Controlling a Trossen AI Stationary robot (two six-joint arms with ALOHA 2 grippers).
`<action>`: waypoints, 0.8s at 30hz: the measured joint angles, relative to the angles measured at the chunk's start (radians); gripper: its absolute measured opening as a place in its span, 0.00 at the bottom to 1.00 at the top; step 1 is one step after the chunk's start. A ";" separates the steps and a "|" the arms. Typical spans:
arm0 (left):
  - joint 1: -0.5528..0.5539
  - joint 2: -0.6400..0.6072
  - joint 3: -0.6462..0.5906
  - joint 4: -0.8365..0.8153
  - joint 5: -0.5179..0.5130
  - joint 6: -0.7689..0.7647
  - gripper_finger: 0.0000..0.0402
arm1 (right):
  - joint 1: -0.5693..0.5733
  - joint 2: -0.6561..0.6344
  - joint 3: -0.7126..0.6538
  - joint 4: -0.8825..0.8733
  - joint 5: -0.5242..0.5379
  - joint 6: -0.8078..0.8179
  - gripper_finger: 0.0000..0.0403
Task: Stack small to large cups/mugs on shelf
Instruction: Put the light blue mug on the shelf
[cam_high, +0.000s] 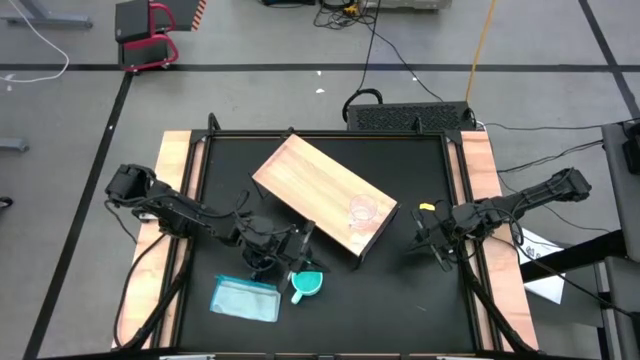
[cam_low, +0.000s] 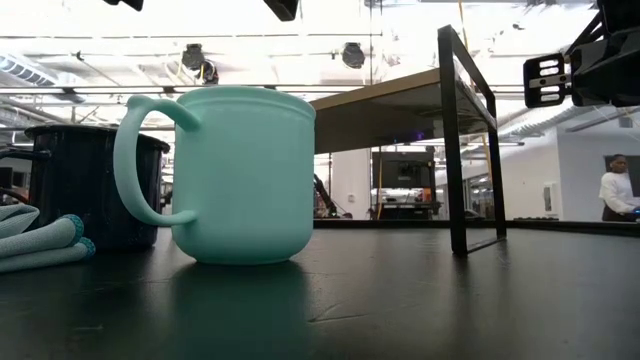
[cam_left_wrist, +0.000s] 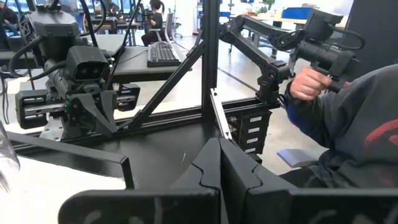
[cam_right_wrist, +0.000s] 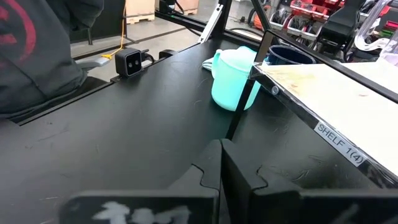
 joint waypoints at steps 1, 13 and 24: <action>0.000 0.000 0.000 -0.002 0.000 0.000 0.00 | 0.000 0.000 0.000 0.000 0.000 0.000 0.00; 0.008 -0.009 0.000 -0.089 -0.026 -0.083 0.00 | 0.000 0.000 0.000 -0.001 0.000 0.006 0.00; 0.023 -0.047 0.240 -0.770 -0.127 -0.199 0.00 | 0.000 0.001 0.000 -0.018 0.000 0.007 0.00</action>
